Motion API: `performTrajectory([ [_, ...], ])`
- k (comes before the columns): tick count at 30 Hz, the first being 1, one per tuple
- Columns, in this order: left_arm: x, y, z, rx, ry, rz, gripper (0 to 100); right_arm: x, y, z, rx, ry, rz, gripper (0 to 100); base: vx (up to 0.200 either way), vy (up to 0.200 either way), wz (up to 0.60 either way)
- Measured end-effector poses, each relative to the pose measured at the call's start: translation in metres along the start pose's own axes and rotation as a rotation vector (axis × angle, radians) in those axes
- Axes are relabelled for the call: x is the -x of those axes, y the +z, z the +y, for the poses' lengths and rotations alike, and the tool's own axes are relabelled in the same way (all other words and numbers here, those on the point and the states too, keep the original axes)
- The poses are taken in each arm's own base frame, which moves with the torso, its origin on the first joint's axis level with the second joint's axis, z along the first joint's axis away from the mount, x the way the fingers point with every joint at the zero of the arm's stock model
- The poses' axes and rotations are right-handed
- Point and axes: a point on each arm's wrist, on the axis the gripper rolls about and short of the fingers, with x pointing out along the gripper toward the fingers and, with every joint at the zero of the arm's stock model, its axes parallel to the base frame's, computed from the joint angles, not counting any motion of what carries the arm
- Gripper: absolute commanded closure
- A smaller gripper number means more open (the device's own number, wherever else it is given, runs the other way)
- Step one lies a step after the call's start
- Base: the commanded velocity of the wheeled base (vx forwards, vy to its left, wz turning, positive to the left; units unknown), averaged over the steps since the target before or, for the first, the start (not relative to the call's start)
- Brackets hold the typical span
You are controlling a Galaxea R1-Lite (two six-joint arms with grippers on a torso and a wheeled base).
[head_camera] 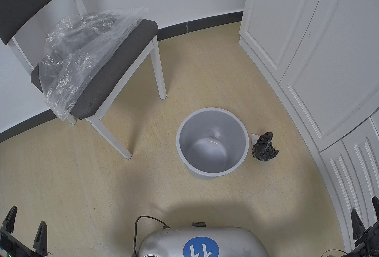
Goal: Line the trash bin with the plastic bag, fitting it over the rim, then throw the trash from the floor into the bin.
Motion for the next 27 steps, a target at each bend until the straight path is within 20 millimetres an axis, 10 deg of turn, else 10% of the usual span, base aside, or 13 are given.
performTrajectory([
  [27, 0.0, 0.0003, 0.0004, 0.031, 0.017, -0.002, 0, 0.0, -0.0001, 0.0, 0.006, 0.0, 0.001, 0, 0.0, 0.0, 0.0],
])
